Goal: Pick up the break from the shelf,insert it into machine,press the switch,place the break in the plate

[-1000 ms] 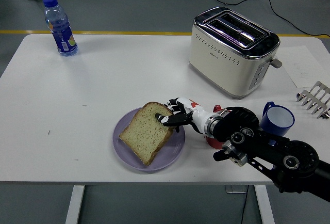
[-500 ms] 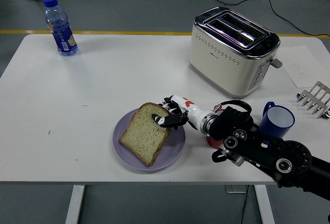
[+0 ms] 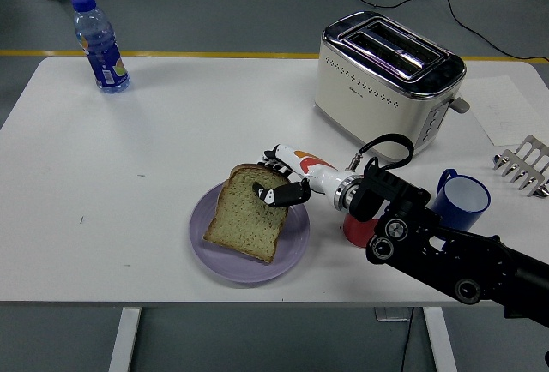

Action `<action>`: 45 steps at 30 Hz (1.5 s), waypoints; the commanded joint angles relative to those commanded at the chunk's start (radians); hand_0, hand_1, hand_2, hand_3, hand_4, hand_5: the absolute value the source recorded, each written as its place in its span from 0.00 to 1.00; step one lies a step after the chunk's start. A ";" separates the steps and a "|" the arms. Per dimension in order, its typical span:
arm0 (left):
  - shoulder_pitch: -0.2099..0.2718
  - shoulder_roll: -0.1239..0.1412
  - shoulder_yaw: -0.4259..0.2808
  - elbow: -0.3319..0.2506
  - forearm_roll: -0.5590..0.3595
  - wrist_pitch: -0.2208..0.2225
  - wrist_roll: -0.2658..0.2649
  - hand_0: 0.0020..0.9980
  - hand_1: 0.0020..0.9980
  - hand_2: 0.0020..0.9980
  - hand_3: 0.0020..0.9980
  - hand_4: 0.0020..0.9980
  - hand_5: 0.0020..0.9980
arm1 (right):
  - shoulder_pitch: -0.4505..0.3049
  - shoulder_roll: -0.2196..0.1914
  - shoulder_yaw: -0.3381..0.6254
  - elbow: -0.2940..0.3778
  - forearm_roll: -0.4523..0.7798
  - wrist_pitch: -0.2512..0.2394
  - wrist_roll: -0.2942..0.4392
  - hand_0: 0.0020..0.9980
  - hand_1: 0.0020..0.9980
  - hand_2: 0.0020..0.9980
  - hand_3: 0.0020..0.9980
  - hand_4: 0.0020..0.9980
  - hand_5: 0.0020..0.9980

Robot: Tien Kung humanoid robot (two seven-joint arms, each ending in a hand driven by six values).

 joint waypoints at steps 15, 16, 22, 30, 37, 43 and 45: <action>0.000 0.000 -0.003 0.000 0.003 -0.001 0.000 0.68 0.69 0.68 0.55 0.27 0.86 | 0.004 -0.008 0.027 0.007 -0.201 0.116 0.055 0.83 0.81 0.84 0.81 0.69 0.50; 0.000 0.000 -0.005 0.000 0.007 -0.001 0.001 0.68 0.69 0.68 0.55 0.27 0.86 | 0.005 -0.007 0.029 0.006 -0.227 0.125 0.062 0.83 0.81 0.84 0.81 0.69 0.50; 0.001 0.000 -0.008 0.000 0.013 -0.002 0.001 0.68 0.69 0.68 0.55 0.27 0.86 | 0.005 0.000 0.035 -0.013 -0.362 0.112 0.067 0.89 0.86 0.90 0.89 0.70 0.54; 0.005 -0.001 -0.013 0.000 0.023 -0.003 0.001 0.68 0.69 0.68 0.55 0.27 0.86 | -0.007 -0.006 0.052 -0.002 -0.388 0.052 0.099 0.91 0.88 0.93 0.92 0.70 0.54; 0.010 -0.002 -0.016 0.000 0.033 -0.005 0.002 0.68 0.69 0.68 0.55 0.27 0.86 | -0.025 -0.024 0.090 0.038 -0.367 -0.018 0.131 0.91 0.88 0.93 0.92 0.69 0.54; 0.011 -0.002 -0.012 0.000 0.028 -0.004 -0.001 0.68 0.69 0.68 0.55 0.27 0.86 | -0.055 -0.059 0.140 0.113 -0.294 -0.101 0.184 0.85 0.82 0.85 0.83 0.62 0.47; 0.009 -0.002 -0.008 0.000 0.019 -0.003 -0.002 0.68 0.69 0.68 0.55 0.27 0.86 | -0.073 -0.084 0.178 0.163 -0.224 -0.133 0.245 0.85 0.82 0.85 0.83 0.62 0.47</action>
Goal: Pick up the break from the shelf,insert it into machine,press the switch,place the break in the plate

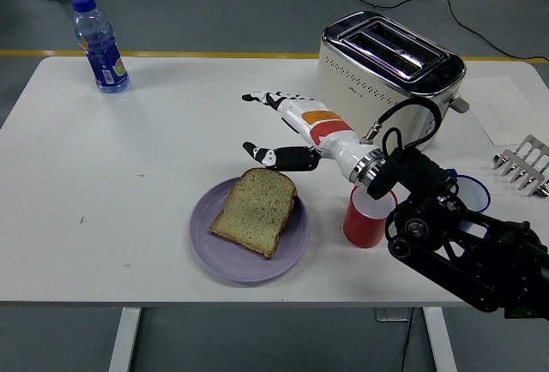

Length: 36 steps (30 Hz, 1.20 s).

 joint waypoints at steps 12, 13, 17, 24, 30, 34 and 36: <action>-0.001 0.000 0.000 0.000 -0.011 0.002 0.000 0.68 0.69 0.68 0.55 0.27 0.86 | -0.123 -0.102 0.356 0.243 0.506 0.241 0.092 0.74 0.72 0.74 0.67 0.50 0.29; -0.001 0.000 0.000 0.000 -0.011 0.002 0.000 0.68 0.69 0.68 0.55 0.27 0.86 | -0.128 -0.104 0.392 0.245 0.552 0.263 0.082 0.74 0.72 0.74 0.67 0.50 0.29; 0.003 -0.001 0.000 0.000 -0.014 0.005 -0.002 0.68 0.69 0.68 0.55 0.27 0.86 | -0.195 -0.120 0.544 0.241 0.714 0.353 0.035 0.73 0.70 0.70 0.64 0.51 0.30; 0.006 -0.003 -0.016 0.000 -0.003 0.010 -0.002 0.68 0.69 0.68 0.55 0.27 0.86 | -0.363 -0.144 0.835 0.190 1.013 0.358 0.072 0.73 0.69 0.70 0.63 0.51 0.31; 0.012 -0.007 -0.025 0.000 -0.002 0.018 -0.004 0.68 0.69 0.68 0.55 0.27 0.87 | -0.451 -0.164 1.014 0.105 1.264 0.327 0.113 0.74 0.71 0.71 0.65 0.52 0.32; 0.015 -0.009 -0.030 0.000 0.004 0.020 -0.004 0.68 0.69 0.68 0.55 0.27 0.87 | -0.485 -0.155 1.057 0.041 1.335 0.304 0.151 0.76 0.72 0.72 0.66 0.52 0.32; 0.018 -0.012 -0.036 0.000 0.010 0.021 -0.003 0.68 0.69 0.68 0.55 0.27 0.87 | -0.506 -0.146 1.073 -0.003 1.351 0.290 0.174 0.76 0.72 0.72 0.66 0.52 0.32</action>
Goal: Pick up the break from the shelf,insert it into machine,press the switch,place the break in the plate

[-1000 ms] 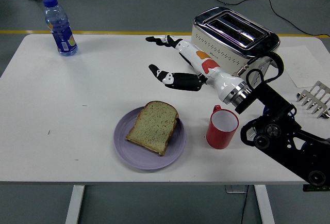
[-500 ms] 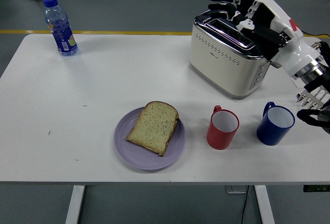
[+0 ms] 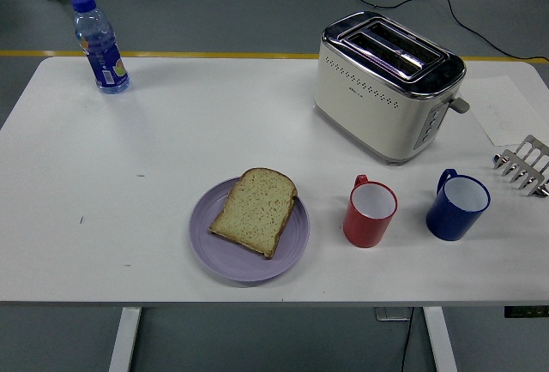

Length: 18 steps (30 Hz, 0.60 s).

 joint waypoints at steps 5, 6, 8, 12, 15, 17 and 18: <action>0.007 -0.004 -0.009 0.000 0.012 0.000 0.003 0.68 0.69 0.68 0.55 0.27 0.87 | -0.038 0.016 0.012 -0.091 0.011 -0.014 0.022 0.76 0.72 0.72 0.66 0.52 0.33; 0.008 -0.004 -0.008 0.000 0.014 0.000 0.003 0.68 0.69 0.68 0.55 0.27 0.87 | -0.046 0.021 0.018 -0.111 0.010 -0.016 0.021 0.76 0.72 0.72 0.66 0.52 0.33; 0.010 -0.004 -0.009 0.000 0.016 -0.001 0.003 0.68 0.69 0.68 0.55 0.27 0.87 | -0.058 0.027 0.027 -0.136 0.010 -0.018 0.012 0.76 0.72 0.72 0.66 0.52 0.33; 0.014 -0.004 -0.017 0.000 0.028 -0.003 0.004 0.68 0.69 0.68 0.55 0.27 0.86 | -0.079 0.036 0.039 -0.173 0.000 -0.019 -0.012 0.75 0.71 0.72 0.66 0.52 0.34; 0.016 -0.004 -0.024 0.000 0.037 -0.004 0.004 0.68 0.69 0.68 0.55 0.27 0.86 | -0.086 0.043 0.043 -0.185 -0.006 -0.024 -0.018 0.75 0.71 0.72 0.66 0.52 0.34; 0.019 -0.005 -0.029 0.000 0.040 -0.004 0.006 0.68 0.69 0.68 0.55 0.27 0.86 | -0.091 0.051 0.041 -0.194 -0.001 -0.028 -0.016 0.75 0.71 0.72 0.66 0.52 0.34; 0.021 -0.006 -0.027 0.000 0.039 -0.004 0.006 0.68 0.69 0.68 0.55 0.27 0.86 | -0.094 0.059 0.039 -0.200 -0.003 -0.034 -0.019 0.75 0.71 0.72 0.66 0.52 0.34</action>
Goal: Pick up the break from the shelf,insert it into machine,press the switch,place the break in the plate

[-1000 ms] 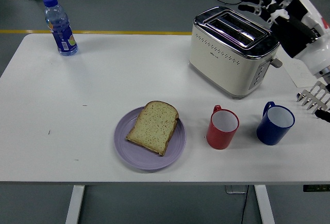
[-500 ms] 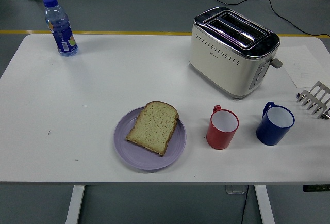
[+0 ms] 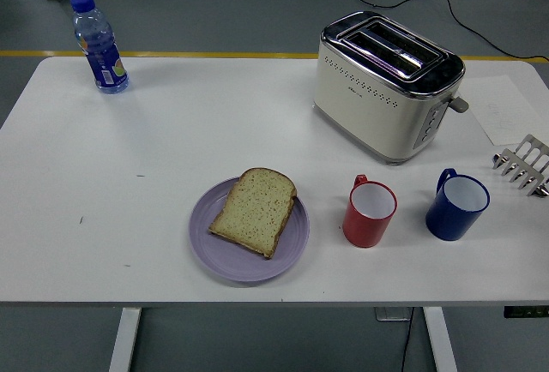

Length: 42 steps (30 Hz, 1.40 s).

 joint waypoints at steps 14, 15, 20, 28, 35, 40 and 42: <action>0.012 0.001 -0.007 0.000 0.030 -0.007 0.000 0.67 0.69 0.68 0.55 0.27 0.86 | -0.029 0.077 0.030 -0.018 -0.028 0.005 -0.008 0.74 0.71 0.72 0.65 0.51 0.35; 0.012 0.001 -0.008 0.000 0.030 -0.007 0.000 0.67 0.69 0.68 0.55 0.27 0.86 | -0.030 0.077 0.031 -0.018 -0.027 0.004 -0.008 0.74 0.70 0.72 0.65 0.50 0.35; 0.014 0.001 -0.001 0.000 0.019 -0.006 -0.002 0.67 0.69 0.68 0.55 0.27 0.86 | -0.034 0.077 0.041 -0.016 -0.022 -0.003 -0.012 0.74 0.70 0.72 0.65 0.50 0.35; 0.011 0.002 0.026 0.000 -0.017 -0.003 -0.006 0.67 0.69 0.68 0.55 0.27 0.86 | -0.033 0.078 0.052 -0.016 -0.050 -0.008 -0.057 0.73 0.69 0.70 0.63 0.49 0.35; 0.005 0.002 0.037 0.000 -0.034 -0.002 -0.008 0.67 0.69 0.68 0.55 0.27 0.86 | -0.025 0.081 0.046 -0.024 -0.045 -0.010 -0.066 0.72 0.69 0.70 0.63 0.48 0.34; -0.001 0.003 0.039 0.000 -0.039 -0.002 -0.009 0.67 0.69 0.68 0.55 0.27 0.86 | -0.019 0.082 0.047 -0.027 -0.044 -0.016 -0.059 0.72 0.69 0.69 0.63 0.47 0.34; -0.002 0.003 0.039 0.000 -0.040 -0.003 -0.009 0.67 0.69 0.68 0.55 0.27 0.86 | -0.019 0.082 0.048 -0.027 -0.045 -0.017 -0.057 0.72 0.69 0.69 0.63 0.47 0.34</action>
